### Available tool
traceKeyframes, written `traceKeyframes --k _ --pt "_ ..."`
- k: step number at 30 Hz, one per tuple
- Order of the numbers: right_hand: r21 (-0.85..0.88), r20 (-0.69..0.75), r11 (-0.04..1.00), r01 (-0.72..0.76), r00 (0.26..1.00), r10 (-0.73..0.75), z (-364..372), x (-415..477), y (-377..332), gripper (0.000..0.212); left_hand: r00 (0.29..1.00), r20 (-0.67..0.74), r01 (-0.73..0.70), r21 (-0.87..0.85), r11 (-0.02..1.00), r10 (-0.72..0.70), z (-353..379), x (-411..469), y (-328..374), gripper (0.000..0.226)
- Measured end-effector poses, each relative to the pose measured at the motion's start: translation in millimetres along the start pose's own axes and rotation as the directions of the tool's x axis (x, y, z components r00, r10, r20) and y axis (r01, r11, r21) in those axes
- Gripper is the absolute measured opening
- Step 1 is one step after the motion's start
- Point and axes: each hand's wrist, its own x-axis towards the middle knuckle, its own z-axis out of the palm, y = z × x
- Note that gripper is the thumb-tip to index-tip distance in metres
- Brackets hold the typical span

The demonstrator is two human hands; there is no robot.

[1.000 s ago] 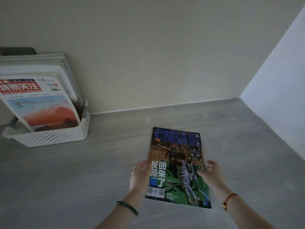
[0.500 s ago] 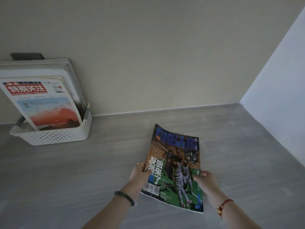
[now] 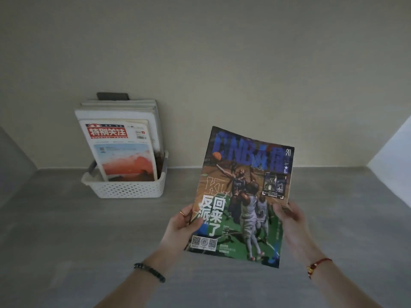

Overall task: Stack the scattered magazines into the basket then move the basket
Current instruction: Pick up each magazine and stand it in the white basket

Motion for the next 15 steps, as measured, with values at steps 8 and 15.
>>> traceKeyframes --k 8,15 --pt "0.008 0.133 0.968 0.251 0.959 -0.250 151 -8 -40 0.023 0.932 -0.321 -0.137 0.115 0.984 0.168 -111 18 78 0.019" --pt "-0.021 0.192 0.927 0.375 0.911 -0.364 273 11 -71 0.024 0.827 -0.473 -0.189 0.276 0.942 0.305 -213 52 150 0.024"
